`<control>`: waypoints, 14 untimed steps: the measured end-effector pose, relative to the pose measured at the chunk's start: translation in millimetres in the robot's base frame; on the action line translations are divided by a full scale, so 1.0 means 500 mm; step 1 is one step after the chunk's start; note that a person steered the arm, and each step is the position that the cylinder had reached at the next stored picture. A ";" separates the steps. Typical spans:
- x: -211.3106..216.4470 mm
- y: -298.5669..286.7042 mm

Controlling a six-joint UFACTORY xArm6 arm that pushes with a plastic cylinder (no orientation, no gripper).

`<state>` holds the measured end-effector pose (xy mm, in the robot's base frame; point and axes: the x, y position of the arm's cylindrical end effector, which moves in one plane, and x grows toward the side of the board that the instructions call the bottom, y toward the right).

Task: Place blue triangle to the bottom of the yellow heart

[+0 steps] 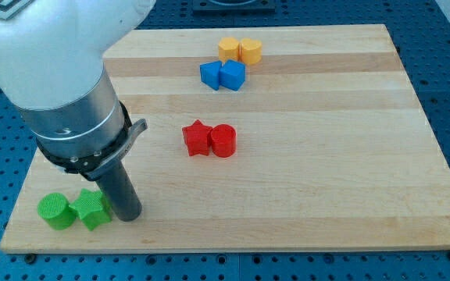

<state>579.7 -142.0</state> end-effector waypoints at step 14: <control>-0.425 0.107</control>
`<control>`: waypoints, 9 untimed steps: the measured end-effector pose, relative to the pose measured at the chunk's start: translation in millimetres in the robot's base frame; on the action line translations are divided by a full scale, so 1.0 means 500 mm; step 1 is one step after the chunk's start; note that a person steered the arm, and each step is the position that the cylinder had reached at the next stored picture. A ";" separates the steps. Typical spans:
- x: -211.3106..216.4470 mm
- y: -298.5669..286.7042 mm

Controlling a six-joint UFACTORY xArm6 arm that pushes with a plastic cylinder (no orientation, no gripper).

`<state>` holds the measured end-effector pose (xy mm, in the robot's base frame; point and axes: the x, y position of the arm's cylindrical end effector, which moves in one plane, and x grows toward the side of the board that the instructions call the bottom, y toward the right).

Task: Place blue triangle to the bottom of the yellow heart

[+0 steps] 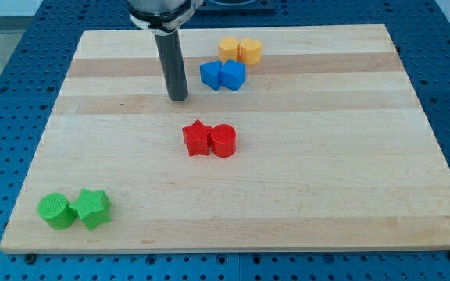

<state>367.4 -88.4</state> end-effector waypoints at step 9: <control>-0.079 0.133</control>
<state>328.0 -22.1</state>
